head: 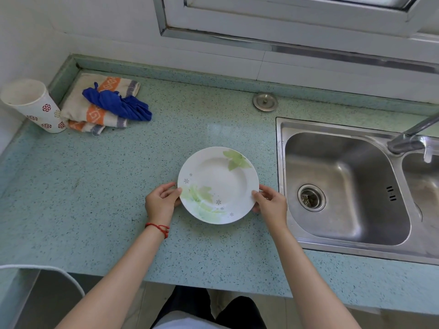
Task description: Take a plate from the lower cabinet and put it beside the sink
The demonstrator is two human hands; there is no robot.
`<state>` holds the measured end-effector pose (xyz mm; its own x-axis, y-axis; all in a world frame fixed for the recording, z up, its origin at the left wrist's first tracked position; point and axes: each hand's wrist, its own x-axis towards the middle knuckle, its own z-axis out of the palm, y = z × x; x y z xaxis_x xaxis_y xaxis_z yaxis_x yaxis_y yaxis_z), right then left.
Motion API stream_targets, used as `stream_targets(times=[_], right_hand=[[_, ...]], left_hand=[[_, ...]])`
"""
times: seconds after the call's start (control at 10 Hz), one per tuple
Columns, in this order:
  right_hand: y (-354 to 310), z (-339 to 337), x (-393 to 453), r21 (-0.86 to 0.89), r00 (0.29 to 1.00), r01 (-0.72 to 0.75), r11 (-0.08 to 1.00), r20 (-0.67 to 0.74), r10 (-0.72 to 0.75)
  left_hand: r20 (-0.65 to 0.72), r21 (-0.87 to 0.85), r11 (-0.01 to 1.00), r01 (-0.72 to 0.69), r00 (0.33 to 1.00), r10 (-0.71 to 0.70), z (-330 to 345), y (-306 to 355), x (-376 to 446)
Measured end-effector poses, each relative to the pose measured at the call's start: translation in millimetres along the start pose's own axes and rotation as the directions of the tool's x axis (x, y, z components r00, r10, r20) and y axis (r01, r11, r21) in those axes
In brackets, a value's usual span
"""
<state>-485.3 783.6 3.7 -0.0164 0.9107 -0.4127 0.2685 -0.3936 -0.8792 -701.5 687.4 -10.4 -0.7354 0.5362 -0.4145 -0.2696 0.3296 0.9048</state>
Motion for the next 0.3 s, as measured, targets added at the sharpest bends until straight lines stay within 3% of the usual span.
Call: stream_targets(times=[0.1, 0.3], right_hand=[[2, -6, -1, -0.034, 1.000, 0.025, 0.999, 0.007, -0.025], [-7, -18, -19, -0.227, 0.987, 0.158, 0.961, 0.015, -0.159]], left_hand=[[-0.032, 0.020, 0.998, -0.052, 0.998, 0.052, -3, -2, -7], [0.014, 0.399, 0.882, -0.253, 0.963, 0.270, -4, 9, -34]])
